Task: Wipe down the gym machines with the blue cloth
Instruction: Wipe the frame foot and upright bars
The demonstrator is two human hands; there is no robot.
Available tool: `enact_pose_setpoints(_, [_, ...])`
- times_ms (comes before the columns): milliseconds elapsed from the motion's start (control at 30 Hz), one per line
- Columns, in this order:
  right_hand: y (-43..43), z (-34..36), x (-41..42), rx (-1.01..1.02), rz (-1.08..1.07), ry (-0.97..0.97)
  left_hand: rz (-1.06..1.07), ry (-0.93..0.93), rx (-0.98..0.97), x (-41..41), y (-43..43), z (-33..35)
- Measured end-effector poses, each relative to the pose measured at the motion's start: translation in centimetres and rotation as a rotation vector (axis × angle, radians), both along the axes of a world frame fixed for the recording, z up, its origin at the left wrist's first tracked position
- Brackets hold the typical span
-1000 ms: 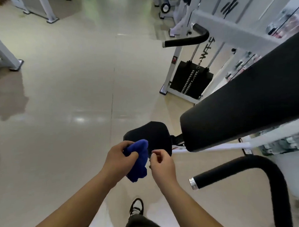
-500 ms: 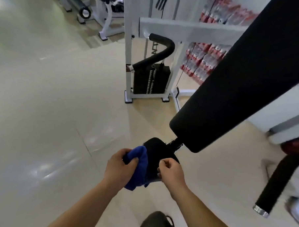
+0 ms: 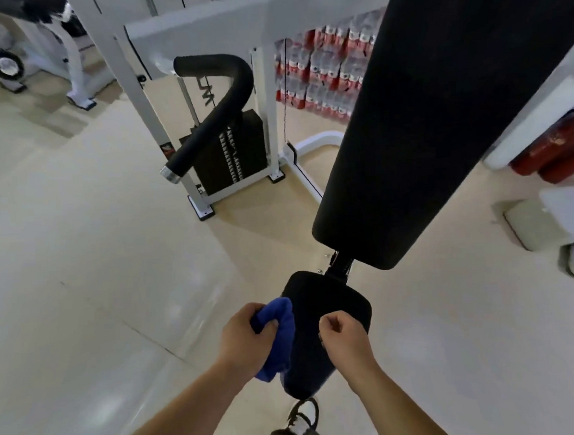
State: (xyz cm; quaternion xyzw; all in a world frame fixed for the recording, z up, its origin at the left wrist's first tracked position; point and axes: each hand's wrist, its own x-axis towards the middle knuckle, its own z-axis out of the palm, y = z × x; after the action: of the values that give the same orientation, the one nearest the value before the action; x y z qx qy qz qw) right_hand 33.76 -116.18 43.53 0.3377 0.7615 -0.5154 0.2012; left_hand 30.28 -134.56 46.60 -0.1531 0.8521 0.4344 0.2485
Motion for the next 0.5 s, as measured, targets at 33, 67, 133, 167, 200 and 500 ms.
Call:
enact_pose_setpoints(33, [-0.3,-0.6,-0.4,0.002,-0.031,-0.001,-0.025,-0.014,0.003,-0.9,-0.3,-0.6])
enact_pose_setpoints(67, [-0.5,-1.2,-0.7,0.009,-0.064,0.005,-0.055,-0.022,0.001,-1.9,-0.6,-1.3])
enact_pose_setpoints(133, [-0.9,-2.4,-1.3,0.042,-0.123,0.014,-0.139,-0.016,-0.021,-3.9,-1.1,-2.8])
enact_pose_setpoints(167, [-1.2,-3.2,-1.7,0.06,-0.155,0.015,-0.185,-0.013,-0.033,-5.0,-1.3,-3.7])
enact_pose_setpoints(200, [-1.4,-4.2,-2.2,0.081,-0.182,0.016,-0.225,-0.016,-0.041,-6.2,-1.4,-4.7])
enact_pose_setpoints(500, [-6.7,-19.9,-7.0,0.421,-0.31,-0.01,-0.718,0.038,-0.101,-15.8,-1.9,-18.2])
